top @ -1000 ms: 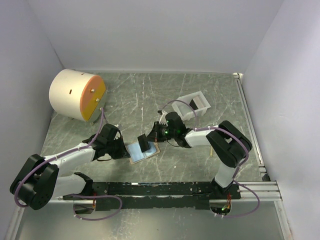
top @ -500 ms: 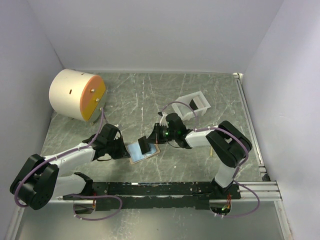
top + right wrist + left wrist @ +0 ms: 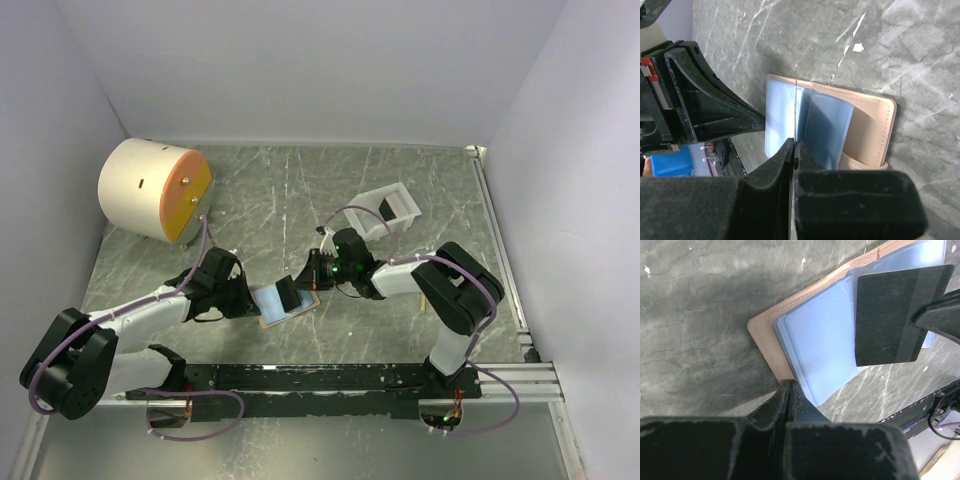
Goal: Put the credit cards into the card holder
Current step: Insert the credit card into the card holder.
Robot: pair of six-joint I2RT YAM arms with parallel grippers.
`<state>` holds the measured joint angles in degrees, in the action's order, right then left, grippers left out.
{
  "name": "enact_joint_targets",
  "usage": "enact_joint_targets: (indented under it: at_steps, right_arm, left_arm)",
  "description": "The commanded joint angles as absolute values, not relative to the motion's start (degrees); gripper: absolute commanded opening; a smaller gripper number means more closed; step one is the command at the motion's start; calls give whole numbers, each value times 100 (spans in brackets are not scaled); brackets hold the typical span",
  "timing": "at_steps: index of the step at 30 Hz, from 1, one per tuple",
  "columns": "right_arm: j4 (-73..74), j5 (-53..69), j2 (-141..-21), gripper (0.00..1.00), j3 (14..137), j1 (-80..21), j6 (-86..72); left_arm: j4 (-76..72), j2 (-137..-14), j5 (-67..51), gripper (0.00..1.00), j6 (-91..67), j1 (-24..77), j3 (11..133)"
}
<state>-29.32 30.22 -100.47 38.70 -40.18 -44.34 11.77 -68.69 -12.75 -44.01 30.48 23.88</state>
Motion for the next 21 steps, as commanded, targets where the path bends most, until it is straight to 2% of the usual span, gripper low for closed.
enact_joint_targets:
  at_steps: [1, 8, 21]
  right_arm:
    - [-3289, 2922, -10164, 0, 3768, -3992, -4546]
    - [-4226, 2709, -10387, 0, 3705, -3968, -4944]
    - [-4566, 2438, -10285, 0, 3284, -3965, -4994]
  left_arm:
    - [1216, -7018, -1066, 7, -4359, 3076, 2287]
    - [1210, -7024, -1083, 7, -4354, 3076, 2273]
    - [1221, -6990, -1018, 7, -4353, 3075, 2261]
